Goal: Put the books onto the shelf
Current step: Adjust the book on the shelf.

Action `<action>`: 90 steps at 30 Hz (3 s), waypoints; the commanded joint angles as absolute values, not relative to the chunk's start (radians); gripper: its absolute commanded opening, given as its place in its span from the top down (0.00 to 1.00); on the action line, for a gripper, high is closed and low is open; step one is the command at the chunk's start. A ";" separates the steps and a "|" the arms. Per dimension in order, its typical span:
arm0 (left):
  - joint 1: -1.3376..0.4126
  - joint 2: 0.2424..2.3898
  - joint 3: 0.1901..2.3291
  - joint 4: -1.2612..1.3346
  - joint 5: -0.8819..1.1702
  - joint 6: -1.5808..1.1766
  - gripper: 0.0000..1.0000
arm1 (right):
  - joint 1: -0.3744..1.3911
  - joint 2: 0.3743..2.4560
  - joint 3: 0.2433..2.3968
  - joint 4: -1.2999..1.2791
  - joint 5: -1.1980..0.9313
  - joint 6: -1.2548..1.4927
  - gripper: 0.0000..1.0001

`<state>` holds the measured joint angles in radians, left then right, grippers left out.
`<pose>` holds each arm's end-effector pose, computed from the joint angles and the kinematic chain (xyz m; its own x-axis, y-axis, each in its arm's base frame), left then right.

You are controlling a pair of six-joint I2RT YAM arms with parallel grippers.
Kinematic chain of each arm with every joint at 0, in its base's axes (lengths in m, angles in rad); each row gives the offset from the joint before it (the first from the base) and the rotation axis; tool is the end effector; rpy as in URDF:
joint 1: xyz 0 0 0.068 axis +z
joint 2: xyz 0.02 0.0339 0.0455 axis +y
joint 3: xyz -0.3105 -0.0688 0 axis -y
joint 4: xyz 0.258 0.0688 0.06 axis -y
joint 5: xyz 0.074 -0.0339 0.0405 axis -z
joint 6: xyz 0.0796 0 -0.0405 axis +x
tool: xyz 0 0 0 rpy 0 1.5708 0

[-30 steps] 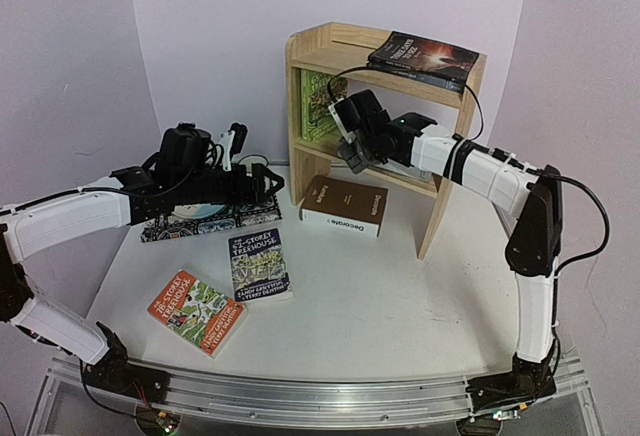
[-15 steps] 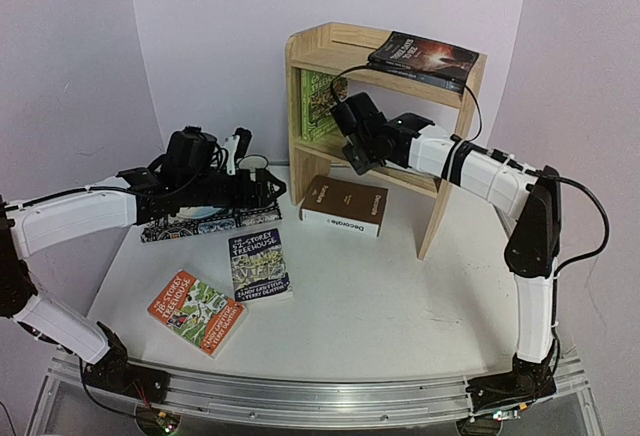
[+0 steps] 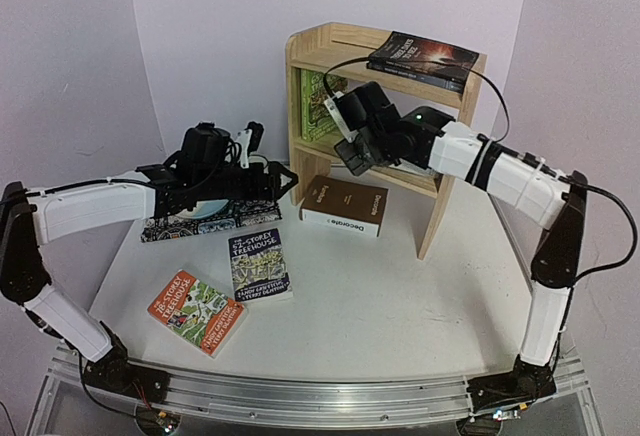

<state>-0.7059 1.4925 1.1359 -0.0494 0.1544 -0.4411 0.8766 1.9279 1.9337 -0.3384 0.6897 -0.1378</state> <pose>0.2955 -0.2679 0.3289 -0.5914 -0.0502 -0.8048 0.5486 0.7065 -0.4472 0.3679 0.3628 0.4217 -0.1783 -0.3799 -0.9077 -0.2348 0.9123 -0.3356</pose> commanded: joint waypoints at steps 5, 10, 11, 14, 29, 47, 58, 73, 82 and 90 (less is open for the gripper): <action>-0.704 1.615 1.271 0.176 0.171 -0.389 0.22 | 0.887 1.537 1.559 -0.182 0.318 -0.124 0.38; -0.705 1.713 1.384 0.177 0.185 -0.329 0.23 | 0.887 1.334 1.393 -0.182 0.036 -0.150 0.34; -0.706 1.733 1.408 0.177 0.184 -0.323 0.23 | 0.887 1.297 1.363 -0.184 0.008 -0.149 0.32; -0.705 1.785 1.469 0.177 0.190 -0.318 0.20 | 0.888 1.177 1.269 -0.195 -0.021 -0.137 0.28; -0.705 2.054 1.759 0.176 0.249 -0.439 0.38 | 0.887 0.818 1.009 -0.230 -0.017 -0.072 0.26; -0.704 2.236 1.984 0.153 0.297 -0.549 0.52 | 0.888 0.663 0.936 -0.273 0.103 -0.094 0.24; -0.704 2.223 1.985 0.149 0.431 -0.596 0.55 | 0.888 0.663 0.911 -0.275 0.118 -0.098 0.24; -0.701 2.183 1.989 0.110 0.462 -0.619 1.00 | 0.887 0.662 0.898 -0.276 0.128 -0.084 0.24; -0.695 2.129 1.916 0.107 0.433 -0.616 0.64 | 0.888 0.681 0.902 -0.275 0.118 -0.080 0.24; -0.696 2.136 1.895 0.112 0.426 -0.418 0.49 | 0.888 0.683 0.902 -0.275 0.119 -0.077 0.24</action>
<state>-0.6949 2.1983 1.9152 0.0967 0.4351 -0.5594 0.8864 0.6857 0.9028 -0.2916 0.1097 -0.0917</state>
